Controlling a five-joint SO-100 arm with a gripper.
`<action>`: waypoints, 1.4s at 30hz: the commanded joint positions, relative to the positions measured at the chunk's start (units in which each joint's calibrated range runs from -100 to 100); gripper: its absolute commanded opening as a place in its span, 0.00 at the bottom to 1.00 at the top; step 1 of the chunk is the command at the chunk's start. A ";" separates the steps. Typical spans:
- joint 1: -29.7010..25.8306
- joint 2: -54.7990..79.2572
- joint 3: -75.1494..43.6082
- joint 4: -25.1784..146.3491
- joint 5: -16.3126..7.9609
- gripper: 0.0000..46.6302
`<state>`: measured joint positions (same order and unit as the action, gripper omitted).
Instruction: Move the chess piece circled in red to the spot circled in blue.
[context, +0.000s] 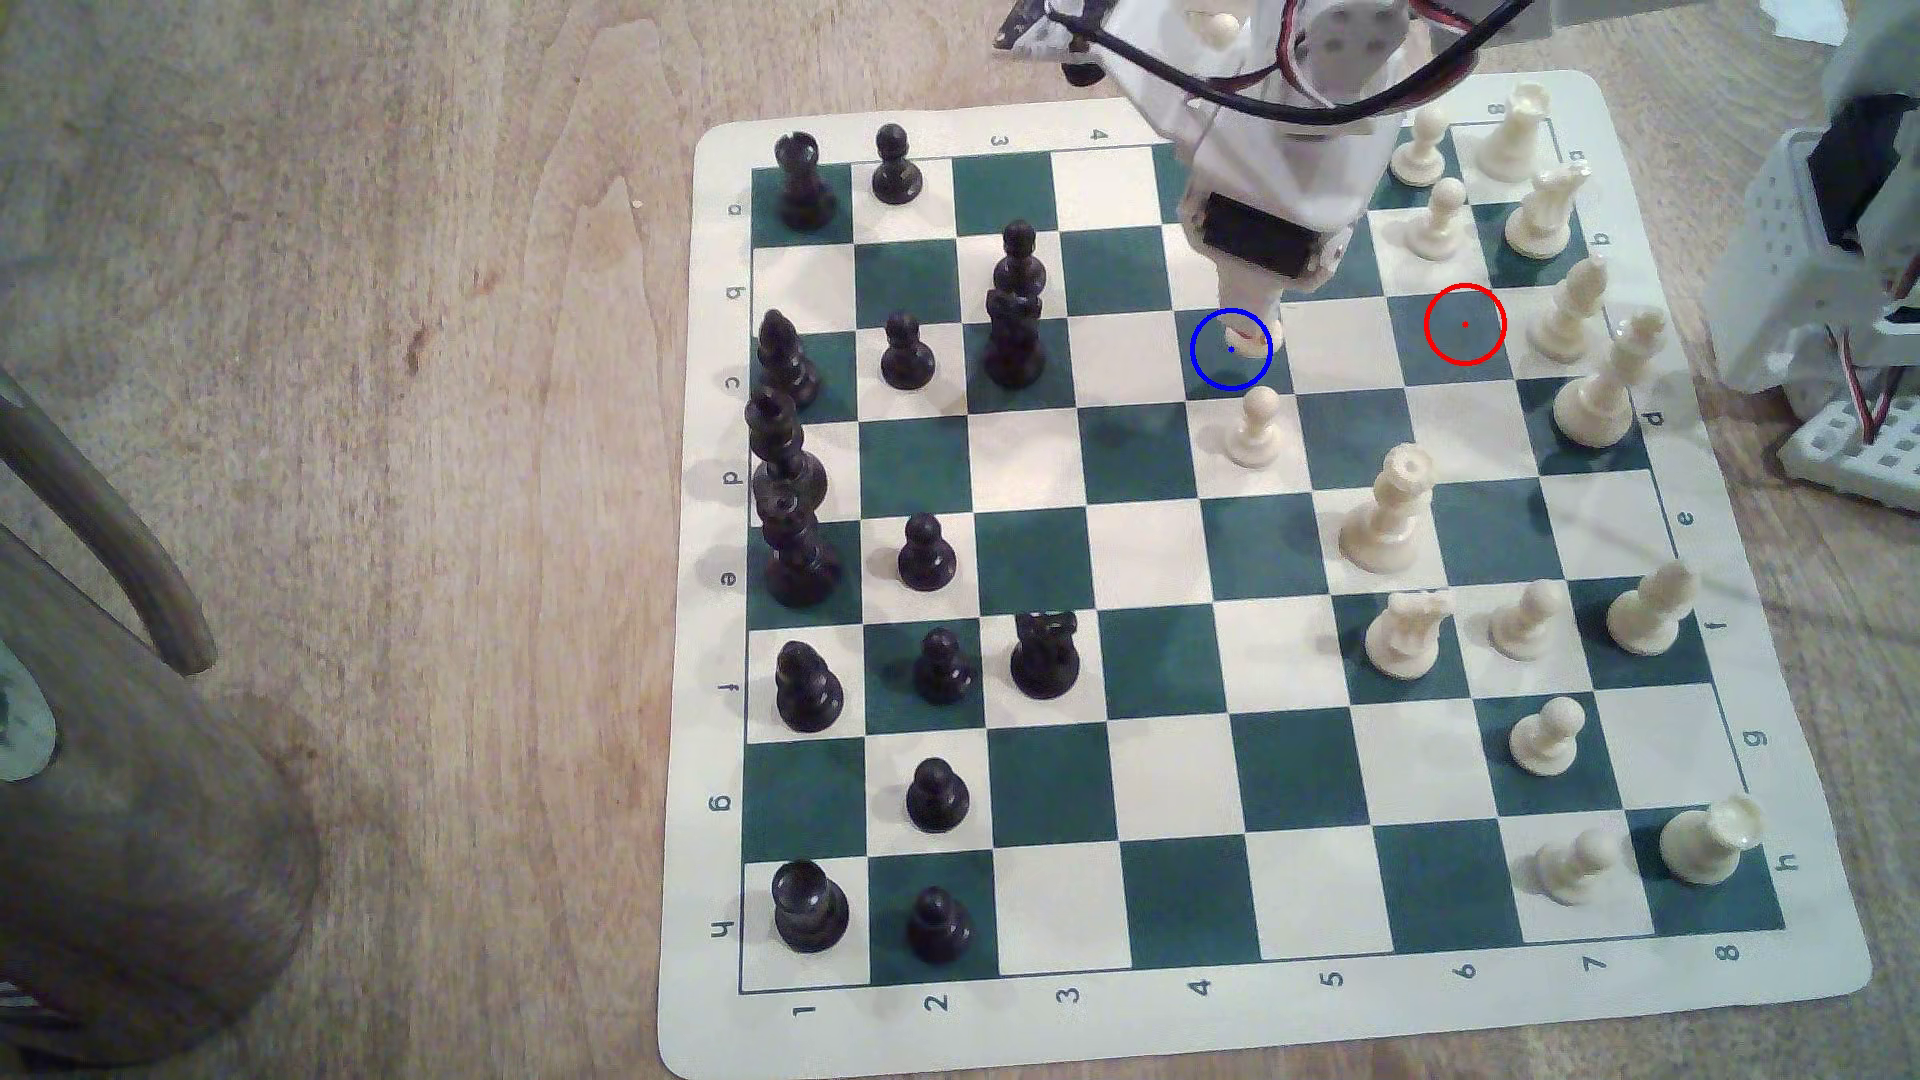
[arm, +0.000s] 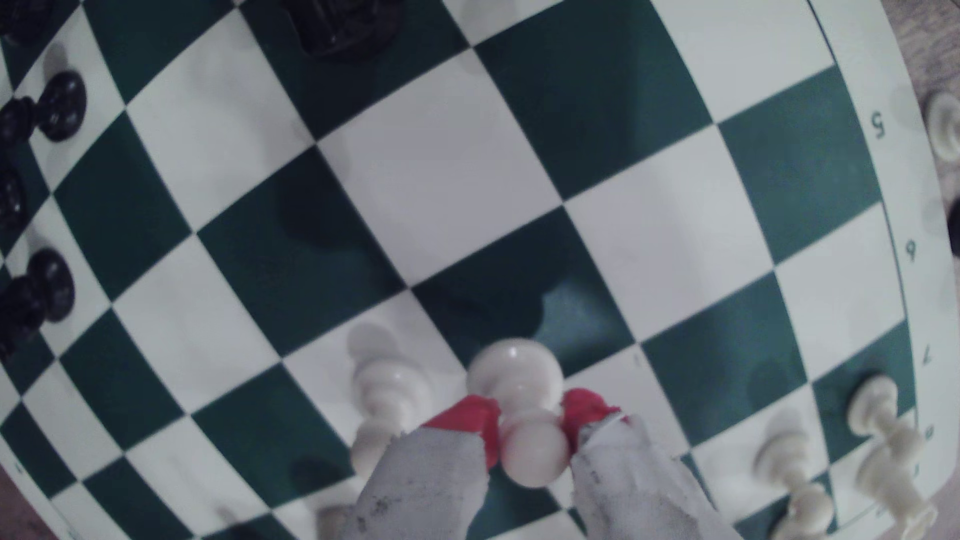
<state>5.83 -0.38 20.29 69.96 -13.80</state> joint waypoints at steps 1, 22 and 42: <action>-0.47 0.80 -4.79 -0.75 0.15 0.00; 1.10 4.28 -5.06 -3.46 0.73 0.00; 1.25 0.97 -4.24 -4.11 0.54 0.38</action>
<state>6.34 4.99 18.66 66.06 -13.21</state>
